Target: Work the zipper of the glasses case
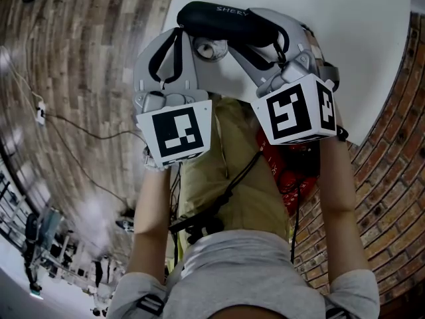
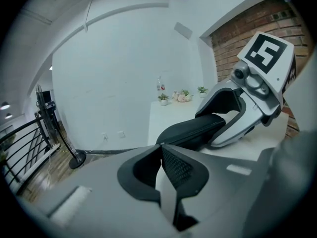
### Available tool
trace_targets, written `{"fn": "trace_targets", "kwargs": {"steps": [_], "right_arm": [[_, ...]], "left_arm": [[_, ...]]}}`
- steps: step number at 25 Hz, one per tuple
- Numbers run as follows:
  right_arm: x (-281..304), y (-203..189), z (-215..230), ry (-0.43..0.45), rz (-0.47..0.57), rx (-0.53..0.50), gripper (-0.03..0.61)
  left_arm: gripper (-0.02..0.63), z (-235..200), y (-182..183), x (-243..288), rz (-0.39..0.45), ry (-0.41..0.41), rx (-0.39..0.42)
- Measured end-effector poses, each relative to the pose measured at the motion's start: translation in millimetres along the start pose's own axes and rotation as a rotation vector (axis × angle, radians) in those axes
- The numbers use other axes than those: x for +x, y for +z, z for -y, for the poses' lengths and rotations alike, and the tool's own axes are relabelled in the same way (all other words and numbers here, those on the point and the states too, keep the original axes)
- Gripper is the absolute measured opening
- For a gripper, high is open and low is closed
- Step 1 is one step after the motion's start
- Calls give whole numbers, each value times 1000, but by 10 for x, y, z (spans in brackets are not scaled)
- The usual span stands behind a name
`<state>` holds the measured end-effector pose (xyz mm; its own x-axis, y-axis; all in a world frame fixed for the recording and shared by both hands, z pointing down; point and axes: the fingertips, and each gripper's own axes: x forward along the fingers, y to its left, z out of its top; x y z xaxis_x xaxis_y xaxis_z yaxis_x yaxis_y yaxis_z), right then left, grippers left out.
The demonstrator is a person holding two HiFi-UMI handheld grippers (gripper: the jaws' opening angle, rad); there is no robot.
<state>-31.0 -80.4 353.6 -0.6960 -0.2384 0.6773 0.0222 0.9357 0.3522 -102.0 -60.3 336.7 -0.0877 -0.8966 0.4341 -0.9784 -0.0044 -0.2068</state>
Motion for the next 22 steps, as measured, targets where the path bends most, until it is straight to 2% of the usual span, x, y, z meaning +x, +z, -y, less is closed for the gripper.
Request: {"fn": "trace_targets", "kwargs": {"steps": [8,17,20,22], "right_arm": [[6,-3,8,0,-4,3,265],[1,-13,7,-36,-10,-39,267],[9,-16,2,-59,-18,-66,268],[10,-24,0,-71,-23,-76,270]], "left_arm": [[25,-85,-140,92,-54,-38,-83],[33,-82,-146,106,-53,-69,-34],[108,-87,-189,76,-62,-104,-42],[118,-72,-207,32,-60,-123,-41]]}}
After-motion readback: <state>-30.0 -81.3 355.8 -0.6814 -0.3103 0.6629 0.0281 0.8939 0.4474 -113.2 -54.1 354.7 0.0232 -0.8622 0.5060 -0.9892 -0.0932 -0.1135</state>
